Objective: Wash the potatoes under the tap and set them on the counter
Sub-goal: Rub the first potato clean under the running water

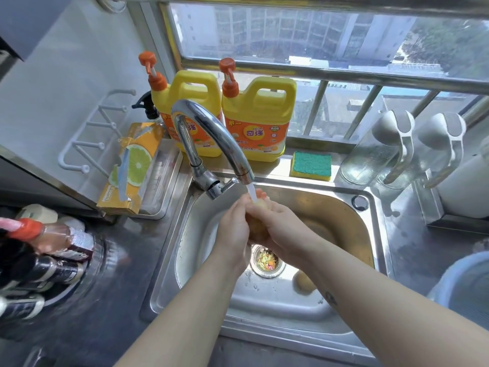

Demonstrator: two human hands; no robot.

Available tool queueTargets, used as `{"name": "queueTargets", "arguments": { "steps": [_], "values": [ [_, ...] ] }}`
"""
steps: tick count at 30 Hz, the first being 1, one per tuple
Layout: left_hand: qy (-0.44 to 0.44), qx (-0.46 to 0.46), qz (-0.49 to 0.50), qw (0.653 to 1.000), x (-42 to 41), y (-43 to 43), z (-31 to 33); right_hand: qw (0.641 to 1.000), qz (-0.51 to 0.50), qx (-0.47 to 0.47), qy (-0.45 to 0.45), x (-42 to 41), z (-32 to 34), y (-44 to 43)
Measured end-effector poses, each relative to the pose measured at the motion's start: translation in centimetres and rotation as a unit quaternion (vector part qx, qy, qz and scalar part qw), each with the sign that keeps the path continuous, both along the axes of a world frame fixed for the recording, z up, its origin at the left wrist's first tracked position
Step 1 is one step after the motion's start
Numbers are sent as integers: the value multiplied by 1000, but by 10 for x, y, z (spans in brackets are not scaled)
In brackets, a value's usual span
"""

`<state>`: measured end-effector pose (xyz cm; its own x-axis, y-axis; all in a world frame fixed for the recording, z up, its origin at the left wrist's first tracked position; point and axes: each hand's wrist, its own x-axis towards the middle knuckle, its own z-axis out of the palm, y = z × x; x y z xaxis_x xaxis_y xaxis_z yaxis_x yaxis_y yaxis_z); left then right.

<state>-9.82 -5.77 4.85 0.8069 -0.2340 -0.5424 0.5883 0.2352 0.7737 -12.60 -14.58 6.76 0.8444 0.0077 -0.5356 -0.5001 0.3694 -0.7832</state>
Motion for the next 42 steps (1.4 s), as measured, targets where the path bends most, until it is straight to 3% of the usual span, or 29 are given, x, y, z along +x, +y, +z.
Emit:
{"name": "queueTargets", "arguments": {
  "steps": [5,8,11,17,21,27,30,32,37,42],
  "values": [
    [-113,51,-79,989,-12,7,-12,995,-73,-8,64,10,0,3],
    [-164,96,-158,969,-21,12,-20,987,-116,33,109,9,1,3],
    [-183,124,-104,970,-23,8,-20,982,-128,90,101,6,1,5],
    [-70,38,76,994,-6,-7,-7,995,-62,79,9,-7,1,2],
    [5,-15,80,997,4,1,-8,997,-12,63,-30,-14,-5,0],
    [-55,29,-11,998,-11,9,-9,998,-61,22,23,-1,-2,0],
    [-145,110,-123,976,-20,15,-16,992,-103,43,62,8,0,0],
    [-170,149,-139,964,-24,16,-12,986,-133,56,82,10,0,1],
    [-176,149,-101,968,-24,14,-11,990,-124,4,72,1,0,-2],
    [-39,16,64,997,-8,11,-10,995,-54,-81,-13,-10,-4,-4]
  ]
}}
